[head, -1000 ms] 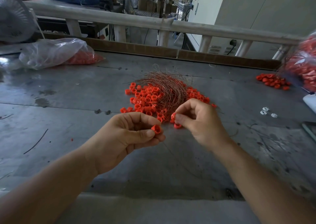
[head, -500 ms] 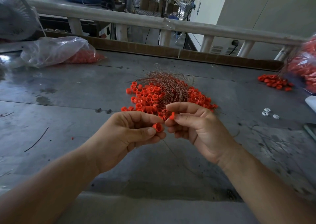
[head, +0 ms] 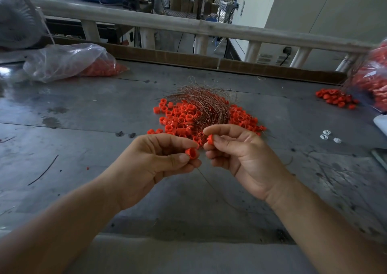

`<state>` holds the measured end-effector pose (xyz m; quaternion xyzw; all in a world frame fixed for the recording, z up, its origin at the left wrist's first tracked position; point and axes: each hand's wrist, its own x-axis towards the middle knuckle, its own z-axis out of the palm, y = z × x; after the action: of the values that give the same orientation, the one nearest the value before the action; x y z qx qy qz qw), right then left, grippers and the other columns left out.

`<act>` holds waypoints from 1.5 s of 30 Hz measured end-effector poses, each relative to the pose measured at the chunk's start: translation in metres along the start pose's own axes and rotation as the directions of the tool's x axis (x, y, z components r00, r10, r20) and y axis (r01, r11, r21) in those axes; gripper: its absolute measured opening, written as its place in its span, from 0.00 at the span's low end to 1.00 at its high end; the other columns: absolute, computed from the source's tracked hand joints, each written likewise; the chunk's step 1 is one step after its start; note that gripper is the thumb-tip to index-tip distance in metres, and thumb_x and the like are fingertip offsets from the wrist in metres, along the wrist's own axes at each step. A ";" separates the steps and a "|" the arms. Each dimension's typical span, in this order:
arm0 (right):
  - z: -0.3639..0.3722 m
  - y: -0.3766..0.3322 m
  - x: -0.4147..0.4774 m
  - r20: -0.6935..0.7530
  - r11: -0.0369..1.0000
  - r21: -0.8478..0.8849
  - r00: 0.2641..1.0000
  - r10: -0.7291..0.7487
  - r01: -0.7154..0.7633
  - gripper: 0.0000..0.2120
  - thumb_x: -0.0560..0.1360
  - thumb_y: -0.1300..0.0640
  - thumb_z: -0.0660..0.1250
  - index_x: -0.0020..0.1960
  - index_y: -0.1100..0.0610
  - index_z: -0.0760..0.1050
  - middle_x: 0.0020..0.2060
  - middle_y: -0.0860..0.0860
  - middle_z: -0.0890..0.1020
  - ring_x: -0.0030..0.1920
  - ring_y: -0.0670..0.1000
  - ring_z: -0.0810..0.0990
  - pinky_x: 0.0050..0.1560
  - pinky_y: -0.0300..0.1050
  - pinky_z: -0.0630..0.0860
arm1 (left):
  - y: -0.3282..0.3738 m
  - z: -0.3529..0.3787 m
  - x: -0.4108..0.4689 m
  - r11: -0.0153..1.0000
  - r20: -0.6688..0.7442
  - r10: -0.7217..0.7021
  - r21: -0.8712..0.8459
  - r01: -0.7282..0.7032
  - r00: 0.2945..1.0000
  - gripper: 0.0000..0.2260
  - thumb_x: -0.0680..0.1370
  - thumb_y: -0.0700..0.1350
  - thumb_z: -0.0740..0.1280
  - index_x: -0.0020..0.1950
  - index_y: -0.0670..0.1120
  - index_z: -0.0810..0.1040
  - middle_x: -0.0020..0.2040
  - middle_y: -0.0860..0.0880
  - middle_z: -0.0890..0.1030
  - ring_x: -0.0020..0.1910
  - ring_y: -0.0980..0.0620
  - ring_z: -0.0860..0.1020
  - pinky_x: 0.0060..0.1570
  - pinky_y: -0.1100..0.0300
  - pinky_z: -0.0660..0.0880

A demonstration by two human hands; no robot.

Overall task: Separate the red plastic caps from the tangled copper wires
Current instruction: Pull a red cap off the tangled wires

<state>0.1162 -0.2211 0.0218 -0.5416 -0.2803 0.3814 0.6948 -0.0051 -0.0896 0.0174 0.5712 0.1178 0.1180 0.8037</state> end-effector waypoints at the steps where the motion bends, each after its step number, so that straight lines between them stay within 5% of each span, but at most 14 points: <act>1: 0.000 0.000 0.000 0.006 1.000 0.010 1.000 0.006 -0.006 0.08 0.64 0.59 0.66 0.43 0.57 0.79 0.31 0.51 0.81 0.31 0.45 0.80 0.30 0.35 0.75 | 0.000 0.000 0.000 1.000 -0.001 0.003 0.002 -0.003 1.000 0.10 0.62 0.33 0.66 0.37 0.42 0.84 0.36 0.43 0.83 0.36 0.49 0.83 0.34 0.65 0.78; 8: 0.004 0.005 -0.003 0.006 0.969 -0.213 0.992 -0.125 0.123 0.11 0.65 0.56 0.67 0.46 0.56 0.76 0.35 0.50 0.83 0.37 0.46 0.82 0.36 0.35 0.76 | 0.001 0.001 -0.001 1.000 -0.014 0.023 0.018 -0.023 1.000 0.10 0.61 0.34 0.66 0.38 0.42 0.85 0.37 0.42 0.84 0.36 0.50 0.83 0.35 0.65 0.78; 14: 0.012 0.011 -0.005 0.057 0.752 -0.556 0.919 -0.389 0.353 0.11 0.67 0.58 0.70 0.46 0.45 0.77 0.38 0.42 0.81 0.43 0.38 0.80 0.44 0.30 0.74 | 0.001 0.003 -0.001 0.997 -0.083 0.063 0.042 -0.059 0.995 0.09 0.61 0.34 0.67 0.39 0.39 0.81 0.35 0.42 0.83 0.35 0.49 0.83 0.34 0.65 0.78; 27: 0.017 0.013 -0.007 0.088 0.630 -0.643 0.858 -0.505 0.436 0.10 0.64 0.55 0.71 0.45 0.46 0.78 0.41 0.44 0.82 0.43 0.42 0.82 0.45 0.35 0.78 | 0.000 0.003 -0.002 0.987 -0.092 0.106 0.127 -0.094 0.990 0.09 0.60 0.37 0.68 0.36 0.46 0.85 0.34 0.44 0.84 0.34 0.51 0.83 0.35 0.67 0.77; 45: 0.012 0.013 -0.007 0.188 0.439 -0.735 0.778 -0.600 0.516 0.10 0.64 0.63 0.73 0.45 0.62 0.82 0.39 0.45 0.80 0.43 0.43 0.80 0.44 0.30 0.76 | -0.002 0.005 -0.003 0.981 -0.063 0.143 0.143 -0.133 0.988 0.10 0.60 0.37 0.68 0.37 0.46 0.85 0.35 0.44 0.84 0.35 0.51 0.83 0.35 0.67 0.77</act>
<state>0.0995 -0.2184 0.0125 -0.6735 -0.5388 -0.0496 0.5036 -0.0060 -0.0956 0.0168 0.6276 0.1149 0.1858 0.7473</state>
